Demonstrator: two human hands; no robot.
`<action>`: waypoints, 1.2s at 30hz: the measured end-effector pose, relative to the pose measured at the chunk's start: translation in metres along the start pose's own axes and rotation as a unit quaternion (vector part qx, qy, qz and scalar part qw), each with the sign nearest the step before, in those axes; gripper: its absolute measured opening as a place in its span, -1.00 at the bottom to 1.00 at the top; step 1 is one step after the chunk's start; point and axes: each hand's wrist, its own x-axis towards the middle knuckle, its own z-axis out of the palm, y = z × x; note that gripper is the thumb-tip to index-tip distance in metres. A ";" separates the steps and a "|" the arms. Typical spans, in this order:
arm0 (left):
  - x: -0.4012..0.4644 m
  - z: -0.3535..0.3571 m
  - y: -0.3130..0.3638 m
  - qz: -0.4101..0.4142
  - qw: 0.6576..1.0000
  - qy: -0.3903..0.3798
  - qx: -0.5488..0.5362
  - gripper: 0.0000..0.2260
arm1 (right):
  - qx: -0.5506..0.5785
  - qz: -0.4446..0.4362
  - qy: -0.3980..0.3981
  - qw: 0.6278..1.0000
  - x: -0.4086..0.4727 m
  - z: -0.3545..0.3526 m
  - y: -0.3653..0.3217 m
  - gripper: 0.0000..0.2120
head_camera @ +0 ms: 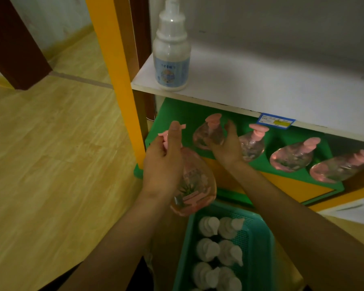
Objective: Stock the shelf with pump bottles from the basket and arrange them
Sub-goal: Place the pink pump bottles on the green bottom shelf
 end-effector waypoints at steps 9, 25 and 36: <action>-0.019 0.010 0.013 -0.086 0.985 -0.149 0.007 -0.62 | 0.181 0.074 -0.138 0.971 -0.125 -0.083 -0.032 -0.70; -0.037 0.041 0.015 -0.163 0.965 -0.198 -0.058 -0.53 | 0.169 0.015 -0.125 0.978 -0.160 -0.098 -0.028 -0.60; -0.013 -0.003 -0.014 -0.282 0.958 -0.033 -0.040 -0.77 | 0.157 0.121 -0.029 0.980 -0.141 -0.052 -0.012 -0.48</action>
